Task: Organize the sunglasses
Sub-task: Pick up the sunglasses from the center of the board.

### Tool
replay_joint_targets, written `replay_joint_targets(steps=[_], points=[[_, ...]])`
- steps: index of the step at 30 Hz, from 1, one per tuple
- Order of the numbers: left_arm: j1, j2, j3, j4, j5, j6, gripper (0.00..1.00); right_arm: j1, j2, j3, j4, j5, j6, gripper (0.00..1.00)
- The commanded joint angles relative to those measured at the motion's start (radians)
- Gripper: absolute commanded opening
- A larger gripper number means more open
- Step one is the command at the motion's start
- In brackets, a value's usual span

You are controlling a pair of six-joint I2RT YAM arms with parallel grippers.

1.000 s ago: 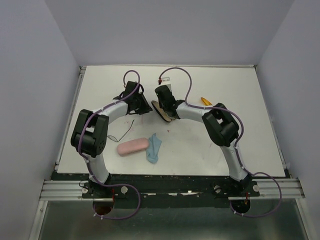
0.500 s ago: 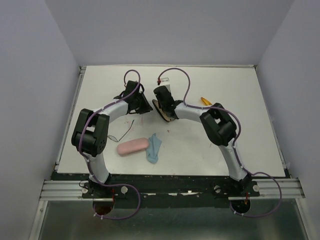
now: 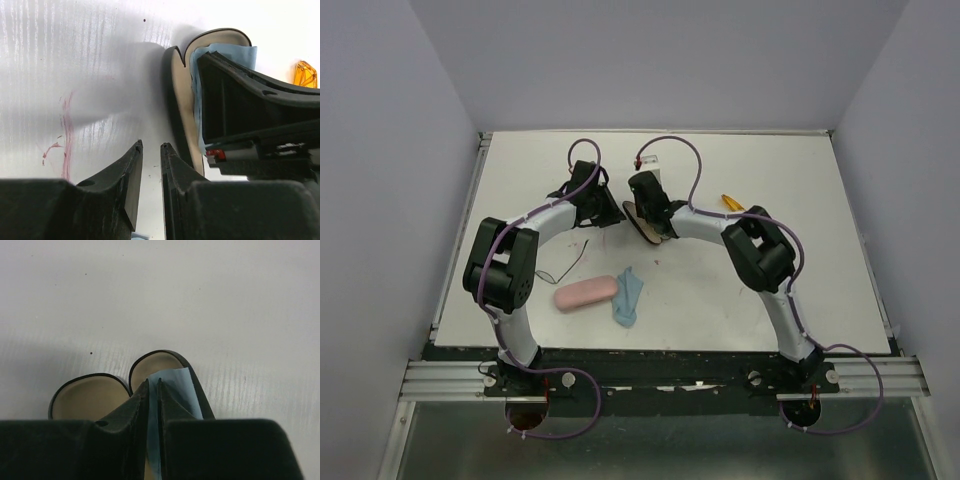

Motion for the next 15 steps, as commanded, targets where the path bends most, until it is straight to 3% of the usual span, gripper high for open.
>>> replay_joint_targets(steps=[1, 5, 8, 13, 15], points=[[-0.002, -0.026, 0.016, -0.012, 0.002, 0.02, 0.31, 0.007, -0.114, -0.017, 0.021, -0.064, 0.013, 0.21], [-0.002, -0.079, -0.013, -0.018, -0.008, 0.026, 0.32, 0.006, -0.241, -0.058, 0.03, -0.115, -0.001, 0.27], [-0.002, -0.141, -0.046, -0.031, -0.031, 0.042, 0.34, -0.013, -0.35, -0.11, 0.014, -0.147, -0.029, 0.41], [-0.002, -0.315, -0.132, -0.057, -0.077, 0.062, 0.62, -0.146, -0.523, -0.198, -0.073, -0.264, -0.058, 0.61], [-0.002, -0.387, -0.169, -0.052, -0.076, 0.085, 0.71, -0.239, -0.579, -0.24, -0.106, -0.381, -0.087, 0.71]])
